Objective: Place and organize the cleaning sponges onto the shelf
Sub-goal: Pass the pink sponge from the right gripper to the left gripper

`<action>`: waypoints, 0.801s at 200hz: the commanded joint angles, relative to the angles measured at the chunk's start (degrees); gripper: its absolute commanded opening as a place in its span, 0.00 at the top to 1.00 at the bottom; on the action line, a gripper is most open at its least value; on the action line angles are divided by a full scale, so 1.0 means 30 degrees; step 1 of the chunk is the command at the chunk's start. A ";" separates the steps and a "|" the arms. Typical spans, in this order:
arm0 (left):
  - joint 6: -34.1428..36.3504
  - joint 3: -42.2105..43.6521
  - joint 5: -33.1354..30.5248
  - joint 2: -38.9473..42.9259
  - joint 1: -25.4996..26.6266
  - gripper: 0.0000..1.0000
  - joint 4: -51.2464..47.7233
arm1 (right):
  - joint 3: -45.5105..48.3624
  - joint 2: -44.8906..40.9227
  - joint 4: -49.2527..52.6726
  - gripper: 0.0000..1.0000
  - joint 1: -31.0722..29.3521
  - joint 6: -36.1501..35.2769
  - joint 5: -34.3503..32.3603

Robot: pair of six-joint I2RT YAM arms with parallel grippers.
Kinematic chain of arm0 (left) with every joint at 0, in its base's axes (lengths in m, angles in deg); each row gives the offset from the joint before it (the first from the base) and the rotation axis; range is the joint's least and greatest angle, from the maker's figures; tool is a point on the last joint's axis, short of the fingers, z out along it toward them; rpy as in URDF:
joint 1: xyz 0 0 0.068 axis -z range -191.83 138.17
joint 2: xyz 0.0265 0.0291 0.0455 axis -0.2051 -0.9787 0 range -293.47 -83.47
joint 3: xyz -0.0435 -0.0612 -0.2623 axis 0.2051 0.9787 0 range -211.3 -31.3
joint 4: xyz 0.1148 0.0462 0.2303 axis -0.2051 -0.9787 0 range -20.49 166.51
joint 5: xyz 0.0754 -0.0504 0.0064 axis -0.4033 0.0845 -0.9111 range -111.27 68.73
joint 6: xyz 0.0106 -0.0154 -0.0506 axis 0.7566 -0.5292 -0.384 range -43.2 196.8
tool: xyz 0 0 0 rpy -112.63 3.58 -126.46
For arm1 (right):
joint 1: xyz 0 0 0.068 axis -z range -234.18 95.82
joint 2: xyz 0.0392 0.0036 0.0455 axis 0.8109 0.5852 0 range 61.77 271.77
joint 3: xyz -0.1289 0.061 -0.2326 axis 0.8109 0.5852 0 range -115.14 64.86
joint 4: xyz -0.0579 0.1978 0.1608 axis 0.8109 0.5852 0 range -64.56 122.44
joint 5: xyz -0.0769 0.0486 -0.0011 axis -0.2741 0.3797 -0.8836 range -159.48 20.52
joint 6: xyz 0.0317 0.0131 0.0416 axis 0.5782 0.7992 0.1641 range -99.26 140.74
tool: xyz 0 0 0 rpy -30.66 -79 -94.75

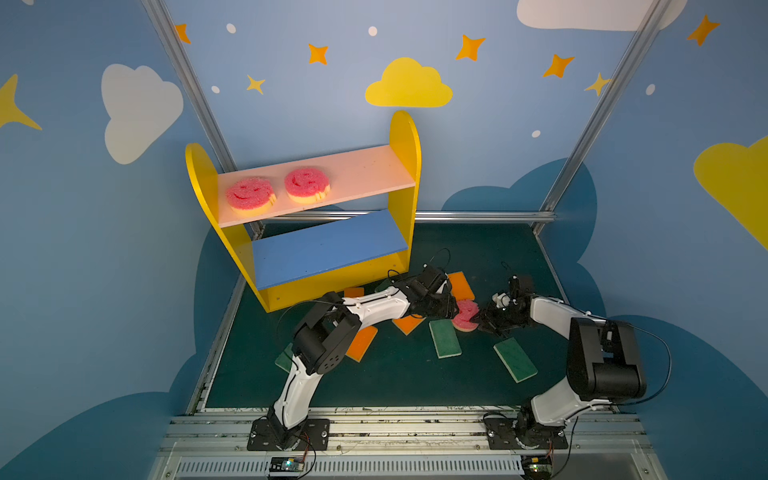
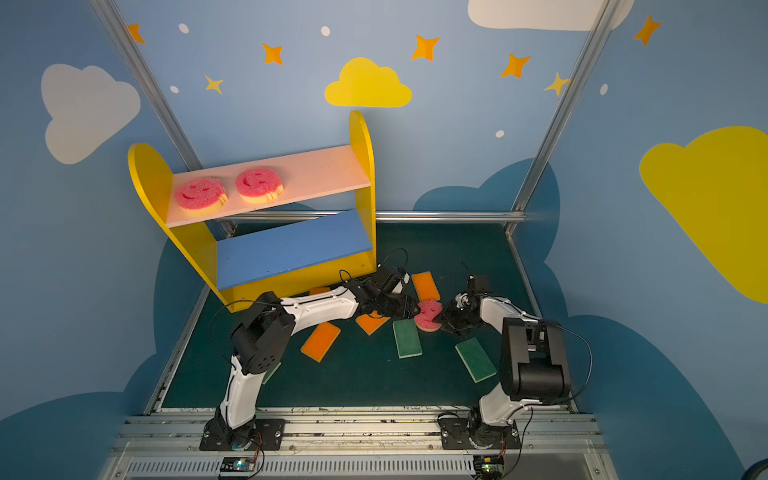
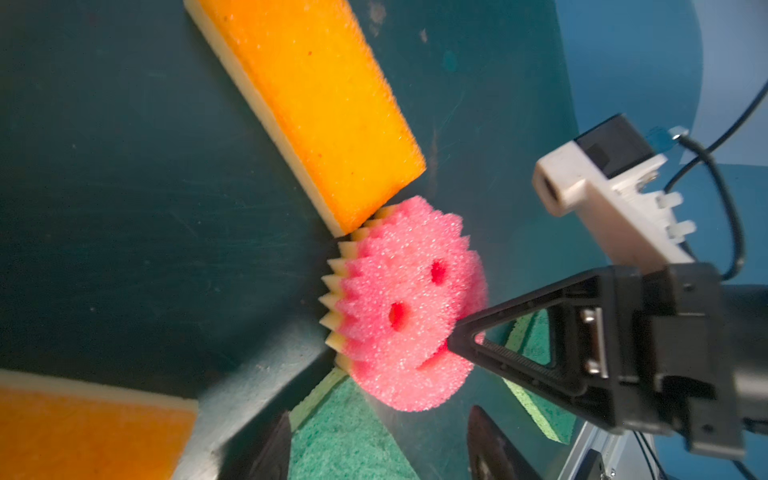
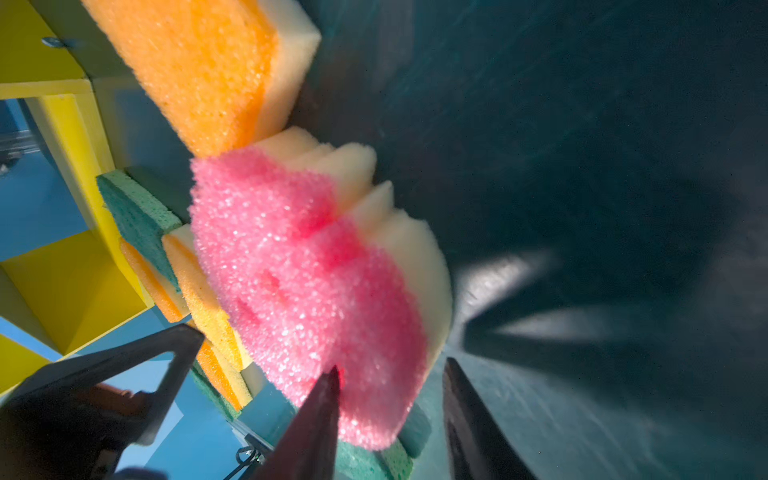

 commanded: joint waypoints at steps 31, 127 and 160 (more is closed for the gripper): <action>0.0007 0.0571 0.0053 0.0712 -0.0042 0.33 -0.0248 | -0.0080 0.0919 -0.0322 0.91 -0.0073 0.0178 -0.0550; 0.0618 0.2310 0.0085 0.3509 -0.0335 0.32 -0.0187 | -0.1204 -0.1108 0.0872 1.00 -0.0131 0.0034 0.0400; 0.0033 0.3332 0.1457 0.4246 -0.0604 0.32 0.1476 | -0.1905 -0.1961 0.1861 1.00 -0.0342 -0.0319 0.1406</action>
